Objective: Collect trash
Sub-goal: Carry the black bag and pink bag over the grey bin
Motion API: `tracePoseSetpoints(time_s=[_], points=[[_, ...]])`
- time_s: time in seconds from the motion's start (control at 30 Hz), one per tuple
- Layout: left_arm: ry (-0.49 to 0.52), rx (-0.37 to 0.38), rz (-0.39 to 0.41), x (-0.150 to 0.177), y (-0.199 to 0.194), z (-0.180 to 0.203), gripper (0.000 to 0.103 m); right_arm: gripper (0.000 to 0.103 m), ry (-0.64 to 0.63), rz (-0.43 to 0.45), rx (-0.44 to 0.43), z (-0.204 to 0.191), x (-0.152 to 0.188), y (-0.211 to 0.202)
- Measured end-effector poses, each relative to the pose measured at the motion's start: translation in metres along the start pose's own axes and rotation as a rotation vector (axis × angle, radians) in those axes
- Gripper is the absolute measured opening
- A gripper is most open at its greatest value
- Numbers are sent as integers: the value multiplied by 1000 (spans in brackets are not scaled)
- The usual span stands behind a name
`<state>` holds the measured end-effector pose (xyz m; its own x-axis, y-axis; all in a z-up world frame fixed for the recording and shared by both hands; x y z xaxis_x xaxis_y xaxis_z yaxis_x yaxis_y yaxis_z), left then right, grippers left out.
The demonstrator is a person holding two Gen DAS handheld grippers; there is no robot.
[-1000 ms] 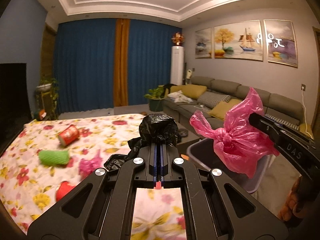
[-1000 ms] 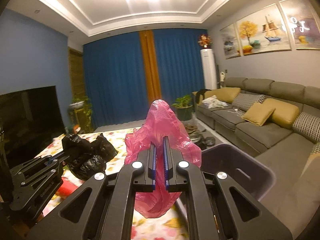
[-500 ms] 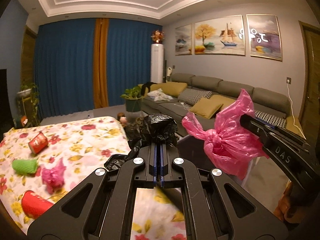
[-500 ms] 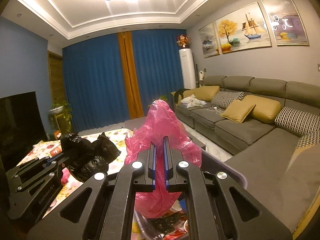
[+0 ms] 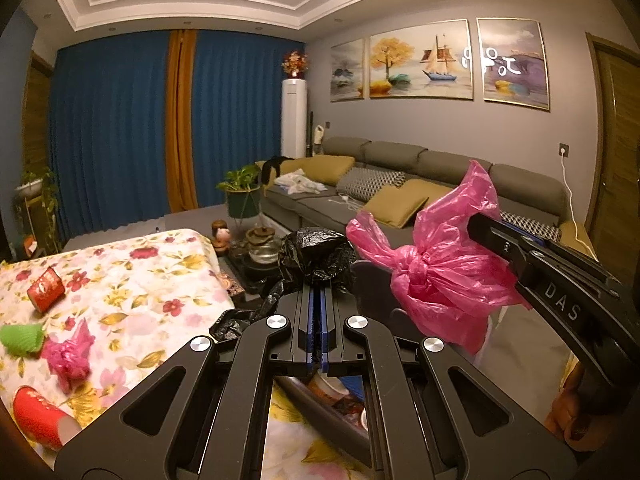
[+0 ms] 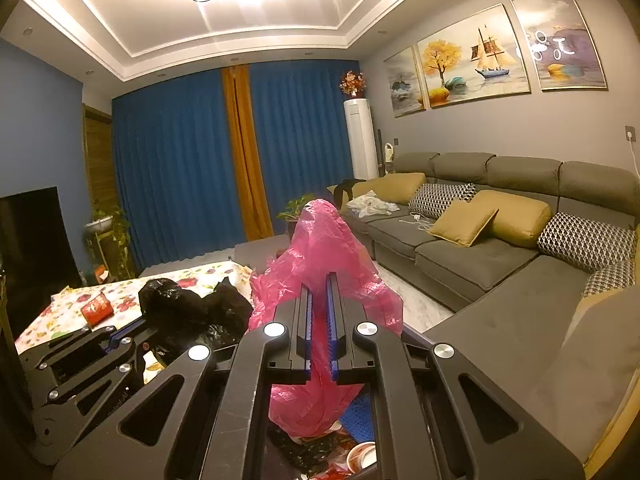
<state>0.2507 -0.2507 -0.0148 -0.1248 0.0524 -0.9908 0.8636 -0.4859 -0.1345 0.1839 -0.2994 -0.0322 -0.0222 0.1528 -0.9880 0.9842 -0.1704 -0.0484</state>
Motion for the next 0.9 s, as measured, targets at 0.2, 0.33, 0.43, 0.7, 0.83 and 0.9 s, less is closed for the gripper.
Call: tracePoseSetpoints(time_s=[0.2, 0.33, 0.43, 0.7, 0.83, 0.9], points=[[-3, 20, -14, 5, 13, 6, 1, 7, 14, -7, 5, -2, 1, 10], [-6, 33, -19, 6, 19, 8, 1, 7, 15, -6, 11, 1, 1, 13], [-12, 44, -27, 9, 24, 7, 1, 7, 24, -4, 14, 3, 1, 14], [-22, 60, -44, 16, 34, 11, 1, 7, 41, -6, 16, 5, 5, 20], [-22, 63, -51, 20, 38, 10, 1, 7, 51, -9, 13, 8, 7, 23], [-21, 66, -56, 20, 39, 10, 1, 7, 51, -10, 12, 9, 7, 24]])
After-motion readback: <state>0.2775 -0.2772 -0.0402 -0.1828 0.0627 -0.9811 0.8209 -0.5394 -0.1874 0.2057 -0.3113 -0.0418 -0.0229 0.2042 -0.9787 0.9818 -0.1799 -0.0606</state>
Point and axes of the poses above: each gripper's, at about its wrist camera, not at the fingertips, and y roughly the way its jaws point, z to its right, x to its underside, the point moved 6 cm from there along y, roughly the way its jaws point, and after that the axes turned 11 degrees about z, right-handed, at the moved point
